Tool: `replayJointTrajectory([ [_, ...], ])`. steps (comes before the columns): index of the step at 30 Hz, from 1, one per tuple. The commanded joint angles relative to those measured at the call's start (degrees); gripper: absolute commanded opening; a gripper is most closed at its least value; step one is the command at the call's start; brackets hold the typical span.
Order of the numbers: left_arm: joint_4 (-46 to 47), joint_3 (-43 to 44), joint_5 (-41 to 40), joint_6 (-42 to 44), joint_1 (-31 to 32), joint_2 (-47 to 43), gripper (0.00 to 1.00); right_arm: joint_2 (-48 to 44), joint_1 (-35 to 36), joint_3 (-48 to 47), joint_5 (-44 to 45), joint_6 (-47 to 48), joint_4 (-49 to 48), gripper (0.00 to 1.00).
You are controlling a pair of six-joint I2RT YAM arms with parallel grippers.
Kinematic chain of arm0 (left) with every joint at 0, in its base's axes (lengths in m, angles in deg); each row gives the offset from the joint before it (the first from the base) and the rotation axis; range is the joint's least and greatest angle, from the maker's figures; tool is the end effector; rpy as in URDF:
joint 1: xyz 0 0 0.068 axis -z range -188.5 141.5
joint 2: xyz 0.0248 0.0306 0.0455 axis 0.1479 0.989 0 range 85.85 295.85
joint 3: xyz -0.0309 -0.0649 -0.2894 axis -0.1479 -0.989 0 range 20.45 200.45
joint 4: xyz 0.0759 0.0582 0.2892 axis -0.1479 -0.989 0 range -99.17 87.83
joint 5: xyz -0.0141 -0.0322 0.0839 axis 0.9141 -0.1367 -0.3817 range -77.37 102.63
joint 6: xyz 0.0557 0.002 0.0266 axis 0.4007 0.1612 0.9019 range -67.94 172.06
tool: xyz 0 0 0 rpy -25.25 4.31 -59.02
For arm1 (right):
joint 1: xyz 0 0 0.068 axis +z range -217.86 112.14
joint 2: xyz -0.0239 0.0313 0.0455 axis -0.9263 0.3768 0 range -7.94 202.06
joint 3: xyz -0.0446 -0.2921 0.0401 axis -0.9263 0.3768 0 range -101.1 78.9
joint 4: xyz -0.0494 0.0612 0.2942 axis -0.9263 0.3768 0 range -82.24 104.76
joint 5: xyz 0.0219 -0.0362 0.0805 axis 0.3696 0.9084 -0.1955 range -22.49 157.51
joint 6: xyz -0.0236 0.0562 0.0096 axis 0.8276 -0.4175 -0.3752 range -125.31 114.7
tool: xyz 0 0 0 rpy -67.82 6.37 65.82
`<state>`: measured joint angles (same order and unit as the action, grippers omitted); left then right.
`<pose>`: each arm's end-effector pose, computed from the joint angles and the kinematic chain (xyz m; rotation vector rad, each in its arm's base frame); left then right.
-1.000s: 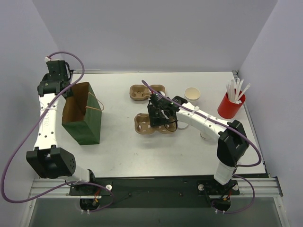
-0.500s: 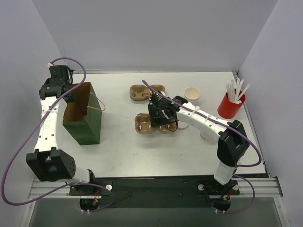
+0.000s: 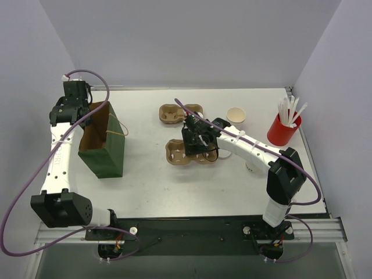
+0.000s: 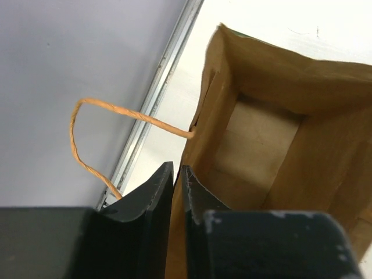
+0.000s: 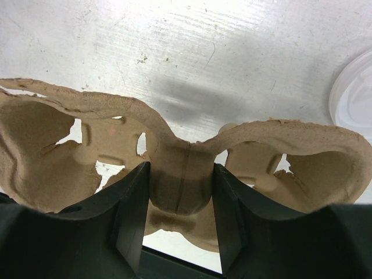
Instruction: Pack the takeout coffee
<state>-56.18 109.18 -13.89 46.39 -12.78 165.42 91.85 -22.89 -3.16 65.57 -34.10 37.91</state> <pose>0.3244 0.0452 0.4227 -0.4238 2.2710 0.5302 0.3139 0.3159 0.2787 -0.3686 2.4771 0.6127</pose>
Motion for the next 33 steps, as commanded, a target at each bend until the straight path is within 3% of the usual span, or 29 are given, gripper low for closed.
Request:
replayJointTrajectory([
  [1,-0.6,1.0,0.6,0.7,1.0,1.1,0.26,-3.2,-0.8,-0.7,1.2,0.4,0.8,0.39],
  [3,-0.7,1.1,-0.3,0.7,1.2,1.1,0.33,-3.5,-1.0,-0.7,1.2,0.4,0.8,0.39],
  [7,-0.5,0.7,-0.9,0.9,1.3,1.0,0.32,-4.0,-1.1,-0.3,1.1,0.3,0.9,0.39],
  [9,-0.5,0.6,-1.6,0.9,1.2,1.1,0.27,-4.1,-1.1,0.0,1.0,0.5,0.9,0.39],
  [14,-0.4,1.6,-0.7,1.2,1.6,1.1,0.00,-4.6,-1.4,0.0,0.9,0.7,0.9,0.39],
  [18,-1.3,5.1,1.2,2.2,3.8,1.6,0.00,-5.3,-1.7,-0.7,0.8,1.3,0.7,0.39],
  [25,-5.7,12.8,-2.2,5.3,15.7,6.7,0.00,-9.6,-2.2,-0.6,0.4,4.3,-2.5,0.39],
  [33,-3.7,10.1,1.8,8.7,23.0,6.7,0.00,-21.7,-2.3,7.6,0.3,7.5,-19.1,0.38],
])
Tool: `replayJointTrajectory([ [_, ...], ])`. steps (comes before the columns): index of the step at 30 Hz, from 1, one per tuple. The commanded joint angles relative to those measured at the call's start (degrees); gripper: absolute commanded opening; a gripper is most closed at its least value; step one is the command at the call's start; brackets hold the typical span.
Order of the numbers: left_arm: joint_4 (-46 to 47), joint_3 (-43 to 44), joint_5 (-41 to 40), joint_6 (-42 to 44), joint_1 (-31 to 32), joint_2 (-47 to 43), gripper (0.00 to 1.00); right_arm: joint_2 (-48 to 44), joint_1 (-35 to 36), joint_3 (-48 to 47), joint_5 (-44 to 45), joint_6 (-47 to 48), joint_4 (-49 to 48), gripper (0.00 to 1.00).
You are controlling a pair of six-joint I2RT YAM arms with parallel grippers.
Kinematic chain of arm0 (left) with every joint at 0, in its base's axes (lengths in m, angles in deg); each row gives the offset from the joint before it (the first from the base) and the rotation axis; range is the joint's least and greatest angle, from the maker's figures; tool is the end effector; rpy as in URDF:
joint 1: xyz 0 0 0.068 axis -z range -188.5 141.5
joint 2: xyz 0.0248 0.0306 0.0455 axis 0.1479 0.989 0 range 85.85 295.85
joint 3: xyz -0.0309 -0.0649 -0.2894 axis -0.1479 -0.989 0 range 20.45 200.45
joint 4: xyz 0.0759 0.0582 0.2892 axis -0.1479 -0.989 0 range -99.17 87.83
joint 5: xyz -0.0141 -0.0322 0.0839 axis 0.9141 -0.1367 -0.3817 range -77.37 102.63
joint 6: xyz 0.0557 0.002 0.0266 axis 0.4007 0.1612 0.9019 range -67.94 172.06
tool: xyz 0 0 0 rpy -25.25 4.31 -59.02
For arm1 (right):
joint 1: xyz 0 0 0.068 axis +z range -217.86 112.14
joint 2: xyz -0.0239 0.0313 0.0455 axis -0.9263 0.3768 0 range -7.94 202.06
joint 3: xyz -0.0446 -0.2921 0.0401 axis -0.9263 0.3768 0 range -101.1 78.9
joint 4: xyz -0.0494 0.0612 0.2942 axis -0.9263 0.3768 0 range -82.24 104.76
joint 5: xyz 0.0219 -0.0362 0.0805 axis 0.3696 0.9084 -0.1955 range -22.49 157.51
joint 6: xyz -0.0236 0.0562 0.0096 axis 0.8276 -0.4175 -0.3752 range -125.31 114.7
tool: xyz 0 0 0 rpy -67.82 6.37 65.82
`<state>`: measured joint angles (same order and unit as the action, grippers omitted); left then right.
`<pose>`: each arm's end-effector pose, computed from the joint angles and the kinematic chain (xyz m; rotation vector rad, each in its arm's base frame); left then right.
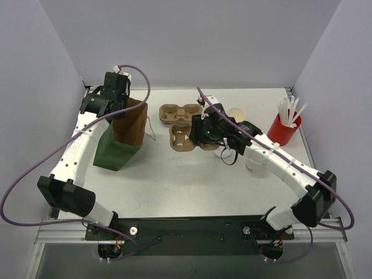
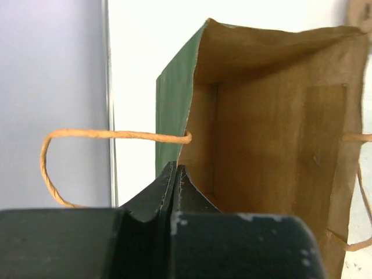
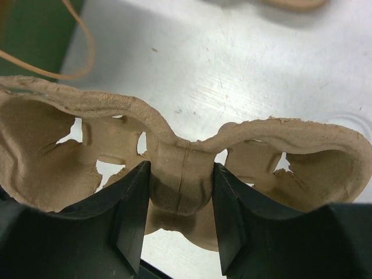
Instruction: Pack the takeout coffee
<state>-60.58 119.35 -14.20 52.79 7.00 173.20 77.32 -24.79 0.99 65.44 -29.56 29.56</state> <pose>0.3510 -0.0755 0.4359 0.1103 2.3150 0.4286 0.2890 0.2725 0.3663 -0.3771 2.1351 0.7384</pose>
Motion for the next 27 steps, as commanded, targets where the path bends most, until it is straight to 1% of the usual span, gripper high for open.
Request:
replayJointTrajectory([
  [1,1.0,-0.6,2.7,2.3,3.9,-1.2,0.00,-8.2,-0.4,4.1,0.3,3.5,-12.2,0.38],
  [2,1.3,-1.1,3.5,2.3,5.0,-1.9,0.00,-9.0,-0.4,4.9,0.0,4.0,-14.7,0.38],
  [6,3.2,-3.6,8.3,2.1,6.1,-4.4,0.00,-11.2,-0.4,3.8,-2.3,7.5,-17.8,0.38],
  [9,4.8,-5.5,11.7,2.1,6.4,-6.0,0.00,-12.5,-0.2,4.6,-7.3,8.1,-21.4,0.38],
  [11,5.9,-6.9,13.5,2.3,6.5,-7.4,0.00,-12.8,0.4,5.6,-11.7,7.9,-26.7,0.38],
  [16,7.7,-9.9,18.6,2.5,6.5,-11.4,0.00,-12.0,1.8,6.6,-18.0,8.3,-32.1,0.38],
  [23,9.5,-13.6,23.7,3.1,6.5,-15.4,0.00,-9.8,3.3,4.7,-27.8,6.3,-34.9,0.38],
  [27,9.5,-14.3,24.3,2.9,6.5,-15.6,0.00,-8.1,4.4,4.2,-33.7,4.0,-38.0,0.38],
])
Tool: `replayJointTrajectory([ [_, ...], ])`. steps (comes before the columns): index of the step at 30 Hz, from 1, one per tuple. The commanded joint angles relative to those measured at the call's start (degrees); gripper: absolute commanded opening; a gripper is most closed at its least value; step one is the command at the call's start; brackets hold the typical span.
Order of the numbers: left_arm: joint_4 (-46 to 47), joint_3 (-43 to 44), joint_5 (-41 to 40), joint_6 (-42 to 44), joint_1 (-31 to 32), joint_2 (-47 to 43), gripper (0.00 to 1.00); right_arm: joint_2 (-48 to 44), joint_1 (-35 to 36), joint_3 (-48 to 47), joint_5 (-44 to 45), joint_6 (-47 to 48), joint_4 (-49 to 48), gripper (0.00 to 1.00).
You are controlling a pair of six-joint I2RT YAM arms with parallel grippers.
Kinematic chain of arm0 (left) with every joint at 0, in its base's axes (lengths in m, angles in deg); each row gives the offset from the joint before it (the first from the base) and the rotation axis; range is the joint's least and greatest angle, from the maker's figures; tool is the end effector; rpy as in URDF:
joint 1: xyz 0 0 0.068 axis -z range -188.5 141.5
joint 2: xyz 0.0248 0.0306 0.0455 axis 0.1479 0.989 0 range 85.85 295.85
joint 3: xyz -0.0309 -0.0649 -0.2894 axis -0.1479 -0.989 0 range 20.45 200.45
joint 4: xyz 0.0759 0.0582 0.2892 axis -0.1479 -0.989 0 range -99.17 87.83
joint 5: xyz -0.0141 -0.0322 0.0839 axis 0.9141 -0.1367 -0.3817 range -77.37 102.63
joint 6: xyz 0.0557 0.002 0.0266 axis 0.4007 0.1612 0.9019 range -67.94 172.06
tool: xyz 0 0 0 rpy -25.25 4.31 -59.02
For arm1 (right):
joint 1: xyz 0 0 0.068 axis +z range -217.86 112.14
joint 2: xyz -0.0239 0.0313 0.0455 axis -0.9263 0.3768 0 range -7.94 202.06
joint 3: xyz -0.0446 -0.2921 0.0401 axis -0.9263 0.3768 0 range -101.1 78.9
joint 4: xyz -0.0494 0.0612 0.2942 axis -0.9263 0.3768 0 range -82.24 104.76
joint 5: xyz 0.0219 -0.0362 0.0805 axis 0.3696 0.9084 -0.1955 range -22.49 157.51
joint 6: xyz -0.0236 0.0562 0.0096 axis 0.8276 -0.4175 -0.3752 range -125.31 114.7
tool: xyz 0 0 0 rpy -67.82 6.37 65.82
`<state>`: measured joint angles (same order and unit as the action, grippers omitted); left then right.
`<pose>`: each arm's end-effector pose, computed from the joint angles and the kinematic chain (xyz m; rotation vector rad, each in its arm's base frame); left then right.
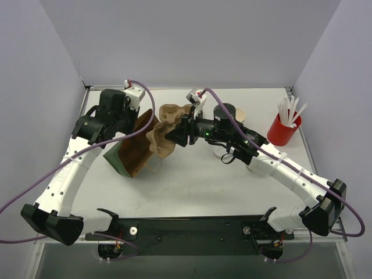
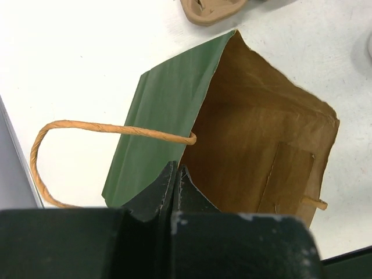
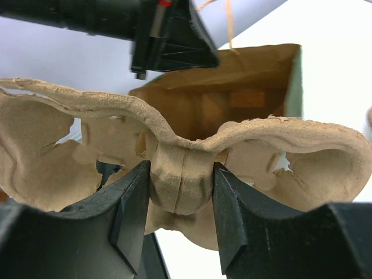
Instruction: Pack the takeout coffee
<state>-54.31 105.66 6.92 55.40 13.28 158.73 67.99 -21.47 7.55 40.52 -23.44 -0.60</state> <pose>0.2786 -0.1063 0.4343 0.4402 2.2190 -0.0584 0.2323 0.2747 0.4393 -0.7866 1.4483 1.2344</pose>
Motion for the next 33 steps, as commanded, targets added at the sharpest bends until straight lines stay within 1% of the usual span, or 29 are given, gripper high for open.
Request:
replayJointTrajectory([
  [1,3.3,-0.7,3.4,0.4,0.2,-1.4,0.00,1.4,1.7,-2.4,-10.2,-2.4,-9.0,0.38],
  [6,3.3,-1.5,5.0,-0.2,0.2,-2.4,0.00,2.0,3.4,-3.9,-12.7,-2.3,-9.7,0.38],
  [10,3.4,-2.2,5.6,-0.3,0.2,-3.3,0.00,2.9,3.9,-3.7,-15.0,-3.9,-12.9,0.38],
  [16,3.7,-2.7,5.7,-0.5,0.2,-4.9,0.00,6.5,4.3,-4.3,-19.4,-7.0,-17.9,0.38],
  [17,3.7,-2.7,7.5,-0.4,0.2,-5.1,0.00,7.6,4.3,-4.8,-19.9,-7.5,-18.2,0.38],
  [20,3.4,-2.4,9.1,-0.4,0.2,-5.7,0.00,8.8,4.6,-5.5,-21.4,-8.7,-20.4,0.38],
  [24,3.1,-2.4,9.8,-0.3,0.2,-6.4,0.00,10.7,4.9,-7.0,-22.5,-9.1,-21.3,0.38],
  [27,3.2,-2.8,9.4,-0.3,0.1,-7.0,0.00,11.4,5.0,-7.3,-22.6,-8.6,-20.9,0.38],
  [30,3.4,-2.8,9.4,-0.2,0.1,-7.3,0.00,11.9,5.0,-7.0,-22.2,-6.3,-17.5,0.38],
  [33,3.4,-2.6,10.3,-0.2,0.2,-7.3,0.00,11.8,5.0,-7.0,-20.4,-1.1,-10.0,0.38],
])
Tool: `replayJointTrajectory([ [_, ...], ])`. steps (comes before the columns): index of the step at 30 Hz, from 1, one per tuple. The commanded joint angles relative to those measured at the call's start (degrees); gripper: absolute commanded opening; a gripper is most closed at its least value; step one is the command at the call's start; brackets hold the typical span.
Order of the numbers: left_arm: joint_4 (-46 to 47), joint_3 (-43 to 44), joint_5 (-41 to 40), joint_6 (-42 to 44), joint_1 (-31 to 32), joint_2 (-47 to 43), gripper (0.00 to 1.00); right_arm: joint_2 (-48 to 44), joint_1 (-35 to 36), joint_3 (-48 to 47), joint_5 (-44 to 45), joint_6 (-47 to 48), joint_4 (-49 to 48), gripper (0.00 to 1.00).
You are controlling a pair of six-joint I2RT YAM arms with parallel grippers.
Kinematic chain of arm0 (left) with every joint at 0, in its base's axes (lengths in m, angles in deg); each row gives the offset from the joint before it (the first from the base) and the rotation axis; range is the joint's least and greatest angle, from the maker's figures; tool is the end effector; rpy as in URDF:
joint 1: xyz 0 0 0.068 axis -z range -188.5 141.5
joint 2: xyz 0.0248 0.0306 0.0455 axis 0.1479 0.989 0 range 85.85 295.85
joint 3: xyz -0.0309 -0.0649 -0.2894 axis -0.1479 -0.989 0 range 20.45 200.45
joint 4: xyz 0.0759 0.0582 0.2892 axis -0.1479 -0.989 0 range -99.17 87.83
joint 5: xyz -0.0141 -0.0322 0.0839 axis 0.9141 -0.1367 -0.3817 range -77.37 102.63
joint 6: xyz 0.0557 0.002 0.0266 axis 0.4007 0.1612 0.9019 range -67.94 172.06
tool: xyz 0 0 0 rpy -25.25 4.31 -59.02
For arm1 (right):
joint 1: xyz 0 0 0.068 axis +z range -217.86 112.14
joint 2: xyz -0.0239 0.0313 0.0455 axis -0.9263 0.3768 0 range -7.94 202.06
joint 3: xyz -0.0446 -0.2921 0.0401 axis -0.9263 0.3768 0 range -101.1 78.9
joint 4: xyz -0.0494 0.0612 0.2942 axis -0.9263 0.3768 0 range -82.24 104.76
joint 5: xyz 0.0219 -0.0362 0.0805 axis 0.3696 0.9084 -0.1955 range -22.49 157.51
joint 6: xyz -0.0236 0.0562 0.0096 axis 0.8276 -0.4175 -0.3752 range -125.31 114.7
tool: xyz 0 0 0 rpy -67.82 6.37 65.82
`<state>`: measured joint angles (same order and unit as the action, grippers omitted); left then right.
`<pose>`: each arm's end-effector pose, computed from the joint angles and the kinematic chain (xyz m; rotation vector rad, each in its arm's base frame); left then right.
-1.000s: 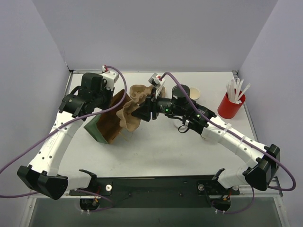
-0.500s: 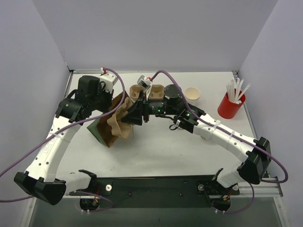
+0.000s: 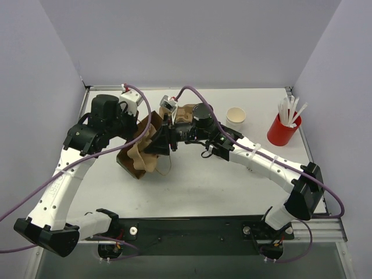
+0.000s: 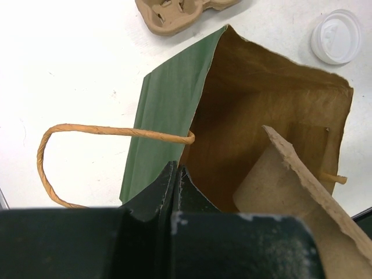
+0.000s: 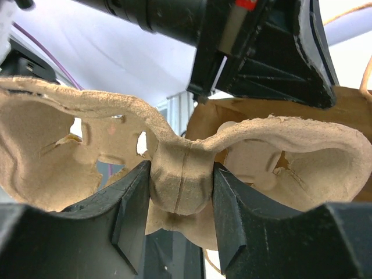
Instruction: Pack the takeout coffee
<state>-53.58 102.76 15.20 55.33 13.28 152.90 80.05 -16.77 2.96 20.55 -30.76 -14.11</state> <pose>0.2489 -0.1017 0.4439 0.5039 2.1524 -0.2295 0.2314 0.3411 0.4196 -1.0875 1.2907 1.6151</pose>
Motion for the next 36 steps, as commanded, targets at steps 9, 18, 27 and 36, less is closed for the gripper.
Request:
replayJointTrajectory([
  [9,1.5,3.5,5.6,-3.0,0.2,-0.4,0.00,1.5,0.3,-7.0,9.6,18.7,21.0,0.37],
  [18,3.4,4.4,15.9,-7.4,0.2,0.3,0.00,2.5,0.2,-11.5,14.2,26.6,29.9,0.37],
  [27,1.9,8.1,18.5,-9.2,0.2,4.4,0.00,3.2,0.4,-13.9,20.8,32.7,38.1,0.37],
  [36,4.7,7.3,21.4,-18.0,0.3,8.1,0.00,4.4,0.4,-13.6,25.9,35.1,43.6,0.36],
])
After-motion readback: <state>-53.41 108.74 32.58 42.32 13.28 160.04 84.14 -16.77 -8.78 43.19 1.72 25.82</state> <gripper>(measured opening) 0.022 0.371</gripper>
